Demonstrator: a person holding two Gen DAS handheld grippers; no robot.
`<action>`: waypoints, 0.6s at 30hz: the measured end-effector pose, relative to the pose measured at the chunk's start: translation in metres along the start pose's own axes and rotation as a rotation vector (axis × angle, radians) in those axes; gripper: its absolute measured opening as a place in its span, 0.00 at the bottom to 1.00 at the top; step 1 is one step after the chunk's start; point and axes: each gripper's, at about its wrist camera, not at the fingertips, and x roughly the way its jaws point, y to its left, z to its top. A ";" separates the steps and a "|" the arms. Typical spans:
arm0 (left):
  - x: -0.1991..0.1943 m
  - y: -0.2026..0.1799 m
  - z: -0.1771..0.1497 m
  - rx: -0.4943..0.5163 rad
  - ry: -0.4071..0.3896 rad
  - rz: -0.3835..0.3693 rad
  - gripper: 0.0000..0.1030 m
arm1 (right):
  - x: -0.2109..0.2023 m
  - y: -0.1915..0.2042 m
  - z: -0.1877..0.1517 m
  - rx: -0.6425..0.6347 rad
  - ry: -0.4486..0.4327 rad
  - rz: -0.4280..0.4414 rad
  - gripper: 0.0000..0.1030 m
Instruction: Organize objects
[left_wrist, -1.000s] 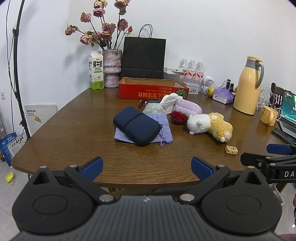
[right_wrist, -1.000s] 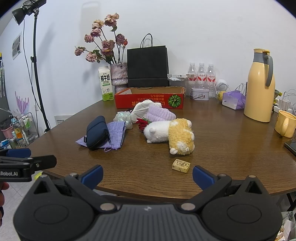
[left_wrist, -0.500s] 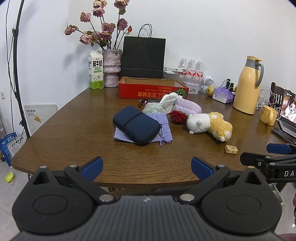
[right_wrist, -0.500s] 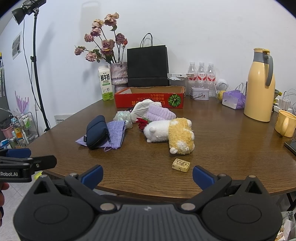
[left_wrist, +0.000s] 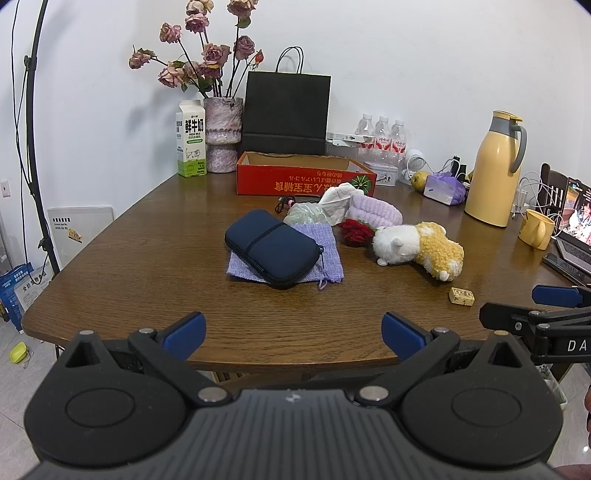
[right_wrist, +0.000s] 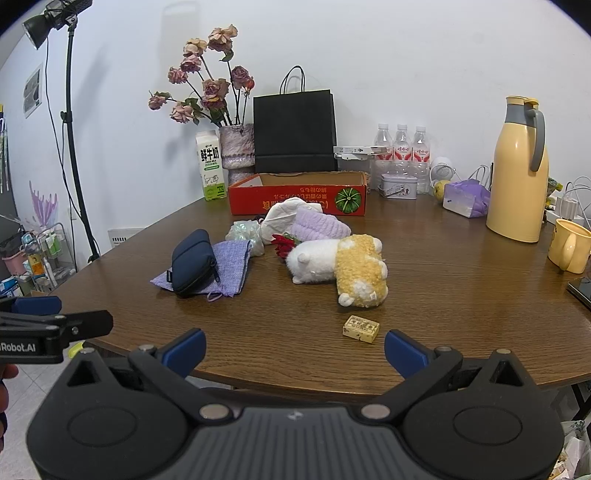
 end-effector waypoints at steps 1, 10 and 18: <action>0.000 0.000 0.000 0.000 0.000 0.000 1.00 | 0.000 0.000 0.000 0.000 0.000 0.000 1.00; 0.000 0.000 0.000 0.000 0.000 -0.001 1.00 | 0.000 0.000 0.000 0.000 0.000 0.000 1.00; -0.001 -0.001 -0.001 0.000 0.001 -0.001 1.00 | 0.000 0.001 0.000 -0.001 0.000 0.000 1.00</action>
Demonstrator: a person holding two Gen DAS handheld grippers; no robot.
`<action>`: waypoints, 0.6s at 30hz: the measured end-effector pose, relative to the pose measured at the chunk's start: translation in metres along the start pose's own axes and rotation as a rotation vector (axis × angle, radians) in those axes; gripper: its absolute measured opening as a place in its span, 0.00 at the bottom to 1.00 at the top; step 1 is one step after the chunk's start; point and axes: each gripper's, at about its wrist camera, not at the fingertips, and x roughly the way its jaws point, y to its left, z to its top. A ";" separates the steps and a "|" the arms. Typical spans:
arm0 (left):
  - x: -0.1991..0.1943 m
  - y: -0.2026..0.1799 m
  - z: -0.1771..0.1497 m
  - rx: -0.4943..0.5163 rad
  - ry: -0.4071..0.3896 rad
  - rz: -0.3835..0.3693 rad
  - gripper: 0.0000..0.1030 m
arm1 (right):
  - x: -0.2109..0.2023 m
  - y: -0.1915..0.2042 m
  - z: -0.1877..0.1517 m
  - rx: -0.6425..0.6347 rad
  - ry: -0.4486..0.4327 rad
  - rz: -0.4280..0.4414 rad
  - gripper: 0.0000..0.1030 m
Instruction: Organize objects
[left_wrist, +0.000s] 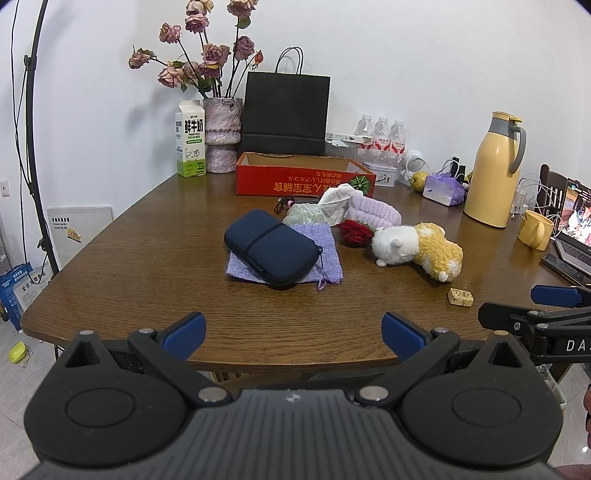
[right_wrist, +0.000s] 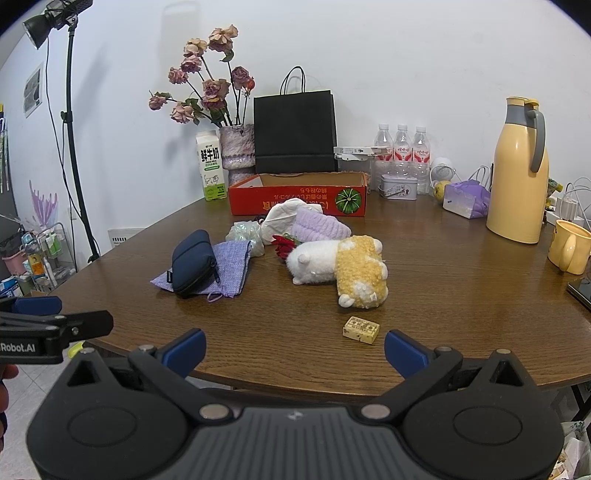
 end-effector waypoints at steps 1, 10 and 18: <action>0.000 0.000 0.000 0.000 0.000 0.000 1.00 | 0.000 0.000 0.000 0.000 0.000 0.000 1.00; 0.001 -0.002 -0.006 -0.006 0.005 -0.004 1.00 | 0.002 0.000 0.000 -0.001 0.003 -0.002 1.00; 0.007 0.005 -0.001 -0.019 0.021 -0.004 1.00 | 0.011 -0.001 0.002 0.001 0.016 -0.007 1.00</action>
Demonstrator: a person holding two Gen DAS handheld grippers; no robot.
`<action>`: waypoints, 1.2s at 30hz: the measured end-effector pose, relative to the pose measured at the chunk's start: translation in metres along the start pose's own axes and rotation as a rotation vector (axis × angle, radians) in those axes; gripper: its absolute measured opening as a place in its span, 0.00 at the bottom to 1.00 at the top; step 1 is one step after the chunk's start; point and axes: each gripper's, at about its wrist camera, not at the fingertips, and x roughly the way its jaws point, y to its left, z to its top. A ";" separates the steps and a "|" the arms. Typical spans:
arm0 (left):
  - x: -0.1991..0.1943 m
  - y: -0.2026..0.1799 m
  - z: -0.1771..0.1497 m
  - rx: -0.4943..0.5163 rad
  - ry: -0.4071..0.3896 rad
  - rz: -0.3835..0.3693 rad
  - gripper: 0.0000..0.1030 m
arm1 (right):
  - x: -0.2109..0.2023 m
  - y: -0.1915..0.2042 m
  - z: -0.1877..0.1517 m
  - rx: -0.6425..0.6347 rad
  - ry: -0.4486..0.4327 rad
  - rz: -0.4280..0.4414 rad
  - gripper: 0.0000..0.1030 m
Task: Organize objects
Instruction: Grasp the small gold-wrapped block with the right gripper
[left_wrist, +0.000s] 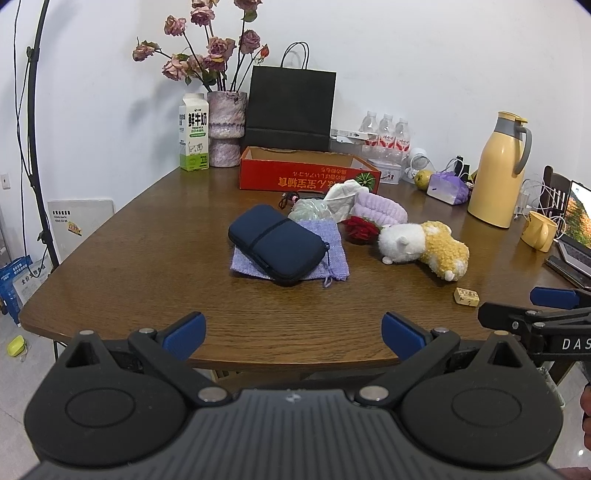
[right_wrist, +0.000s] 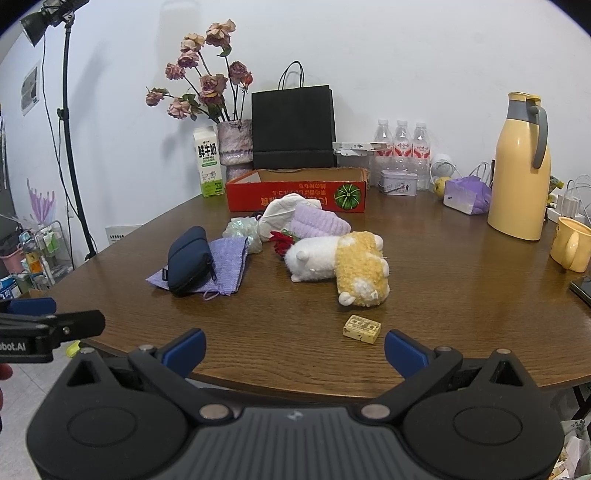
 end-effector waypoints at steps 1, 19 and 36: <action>0.001 0.000 0.000 0.000 0.001 -0.001 1.00 | 0.002 0.000 0.000 0.000 0.002 -0.001 1.00; 0.034 0.001 0.006 0.014 0.039 0.007 1.00 | 0.034 -0.010 -0.001 -0.026 0.024 -0.028 1.00; 0.074 -0.011 0.016 0.011 0.077 0.048 1.00 | 0.081 -0.043 -0.007 -0.048 0.063 -0.002 0.57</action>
